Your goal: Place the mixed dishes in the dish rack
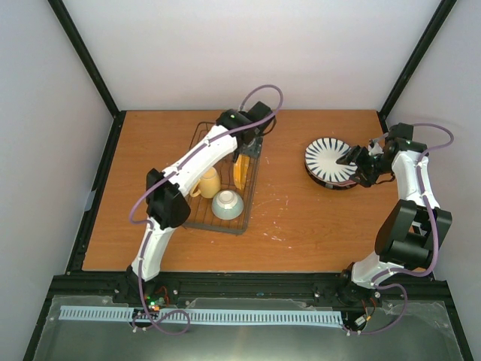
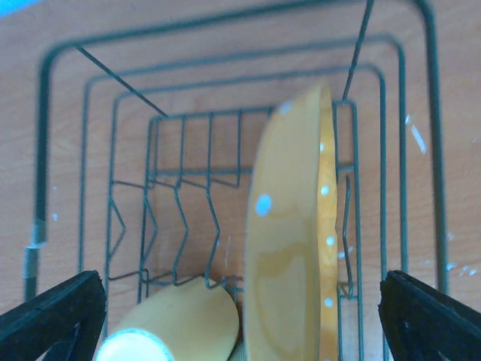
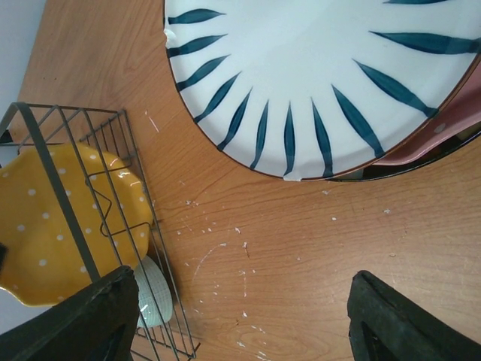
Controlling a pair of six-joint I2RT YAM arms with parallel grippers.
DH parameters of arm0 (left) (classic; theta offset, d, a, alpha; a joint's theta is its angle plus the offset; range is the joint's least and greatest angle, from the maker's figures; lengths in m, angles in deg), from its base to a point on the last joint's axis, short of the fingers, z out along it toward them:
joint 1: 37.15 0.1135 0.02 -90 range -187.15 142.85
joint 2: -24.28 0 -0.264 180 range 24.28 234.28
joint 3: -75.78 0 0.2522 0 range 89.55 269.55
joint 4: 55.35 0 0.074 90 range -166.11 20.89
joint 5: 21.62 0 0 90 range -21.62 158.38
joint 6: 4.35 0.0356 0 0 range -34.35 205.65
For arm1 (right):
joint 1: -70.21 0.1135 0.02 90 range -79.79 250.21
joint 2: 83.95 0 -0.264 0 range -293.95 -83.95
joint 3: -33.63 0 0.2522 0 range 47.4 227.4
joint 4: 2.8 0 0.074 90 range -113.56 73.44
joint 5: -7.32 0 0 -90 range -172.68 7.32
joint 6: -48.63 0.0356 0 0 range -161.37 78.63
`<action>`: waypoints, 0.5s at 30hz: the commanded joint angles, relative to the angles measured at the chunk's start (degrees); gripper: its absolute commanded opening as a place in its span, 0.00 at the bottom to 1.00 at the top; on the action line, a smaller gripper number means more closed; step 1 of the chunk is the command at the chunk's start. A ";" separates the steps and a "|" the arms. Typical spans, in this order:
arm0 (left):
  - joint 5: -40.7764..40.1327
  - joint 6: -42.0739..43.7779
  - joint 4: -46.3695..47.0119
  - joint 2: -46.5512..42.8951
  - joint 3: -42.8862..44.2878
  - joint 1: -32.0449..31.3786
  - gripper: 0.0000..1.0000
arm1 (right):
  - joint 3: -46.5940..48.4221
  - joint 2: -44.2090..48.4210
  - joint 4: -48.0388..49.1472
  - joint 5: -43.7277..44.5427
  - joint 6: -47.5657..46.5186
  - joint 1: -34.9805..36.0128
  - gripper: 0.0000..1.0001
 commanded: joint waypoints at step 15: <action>21.44 -12.16 28.99 -43.34 -39.67 24.69 1.00 | -4.82 5.42 -1.16 9.00 2.45 -8.69 0.64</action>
